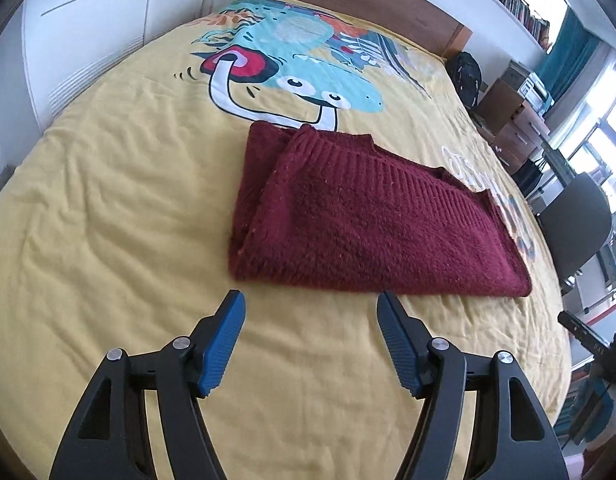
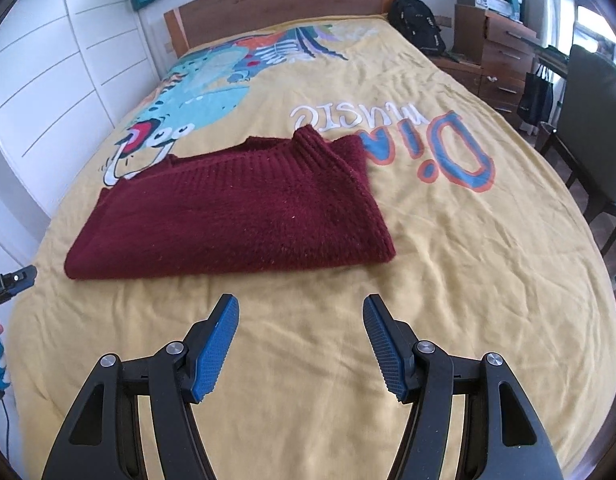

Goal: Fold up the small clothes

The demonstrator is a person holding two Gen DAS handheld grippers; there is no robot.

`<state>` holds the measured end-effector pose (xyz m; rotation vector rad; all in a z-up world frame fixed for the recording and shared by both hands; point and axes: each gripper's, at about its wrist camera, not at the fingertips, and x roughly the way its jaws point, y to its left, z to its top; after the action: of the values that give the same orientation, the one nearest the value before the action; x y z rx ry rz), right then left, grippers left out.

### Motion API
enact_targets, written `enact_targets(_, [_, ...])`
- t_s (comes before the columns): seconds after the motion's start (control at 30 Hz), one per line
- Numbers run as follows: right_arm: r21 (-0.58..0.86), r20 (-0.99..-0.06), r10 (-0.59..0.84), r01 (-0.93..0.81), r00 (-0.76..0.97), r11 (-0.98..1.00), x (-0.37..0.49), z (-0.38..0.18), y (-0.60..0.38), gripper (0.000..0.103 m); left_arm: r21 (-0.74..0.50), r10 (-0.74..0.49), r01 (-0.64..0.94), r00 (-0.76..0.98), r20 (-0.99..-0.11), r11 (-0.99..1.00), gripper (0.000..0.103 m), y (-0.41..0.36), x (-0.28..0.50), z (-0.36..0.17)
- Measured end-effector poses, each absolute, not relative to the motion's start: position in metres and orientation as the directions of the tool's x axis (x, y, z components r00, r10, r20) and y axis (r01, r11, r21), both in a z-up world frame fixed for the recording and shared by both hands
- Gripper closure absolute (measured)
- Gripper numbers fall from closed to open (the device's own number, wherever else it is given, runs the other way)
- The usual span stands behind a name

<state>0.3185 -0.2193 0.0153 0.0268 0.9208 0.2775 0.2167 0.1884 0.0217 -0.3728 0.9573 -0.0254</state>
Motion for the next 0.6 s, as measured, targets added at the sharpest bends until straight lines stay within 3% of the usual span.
enact_targets(0.6, [0.158, -0.784, 0.219, -0.154, 0.581, 0.975, 0.260, 0.016, -0.247, 0.037, -0.580, -0.360, -0.259, 0.574, -0.736, 0.773, 0.035, 0.231, 0.193, -0.010])
